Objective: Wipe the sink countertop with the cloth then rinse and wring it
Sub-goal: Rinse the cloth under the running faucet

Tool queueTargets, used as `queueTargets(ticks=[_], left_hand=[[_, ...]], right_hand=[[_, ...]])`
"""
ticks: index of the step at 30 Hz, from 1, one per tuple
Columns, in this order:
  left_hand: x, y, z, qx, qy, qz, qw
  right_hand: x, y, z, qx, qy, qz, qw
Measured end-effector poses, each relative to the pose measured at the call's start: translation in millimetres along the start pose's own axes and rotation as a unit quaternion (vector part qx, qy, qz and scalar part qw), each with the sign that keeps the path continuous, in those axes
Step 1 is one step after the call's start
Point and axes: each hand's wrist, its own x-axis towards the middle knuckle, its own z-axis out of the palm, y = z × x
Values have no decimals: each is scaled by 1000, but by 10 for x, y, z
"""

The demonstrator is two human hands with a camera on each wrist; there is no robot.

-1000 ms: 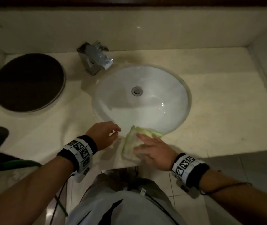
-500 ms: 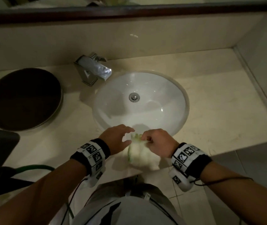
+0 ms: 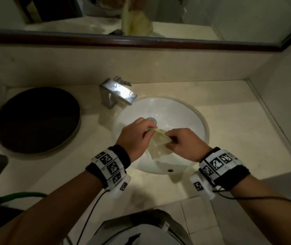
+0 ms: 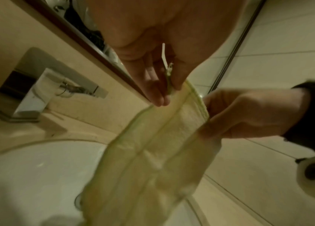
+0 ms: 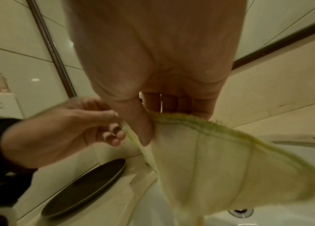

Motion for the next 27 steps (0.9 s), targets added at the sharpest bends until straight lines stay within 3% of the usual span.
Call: queueTargets(ticks=[5, 8, 10, 14, 16, 19, 21, 23, 25, 27], left_hand=[[107, 135, -181, -6, 66, 31, 997], [114, 104, -275, 37, 93, 34, 994], [60, 36, -309, 47, 72, 20, 996], [-52, -64, -254, 8, -49, -77, 996], [-16, -81, -201, -78, -58, -185, 978], [136, -111, -78, -254, -20, -331, 909], [199, -157, 41, -279, -19, -357, 891], [244, -216, 157, -262, 7, -367, 892], [280, -284, 248, -241, 48, -380, 892], [289, -354, 318, -228, 91, -391, 887]], right_hand=[[216, -38, -22, -109, -21, 13, 994], [358, -44, -82, -13, 3, 36, 999], [480, -76, -139, 88, 36, 55, 994], [718, -182, -110, 201, 38, 42, 978], [802, -244, -75, 214, 12, 6, 977], [940, -253, -71, 245, -28, -46, 968], [1030, -209, -92, 244, -92, -94, 961], [1156, -139, -152, 198, -204, -145, 948], [1355, -49, -241, 165, -298, -152, 928], [1599, 4, -308, 193, -298, -111, 928]])
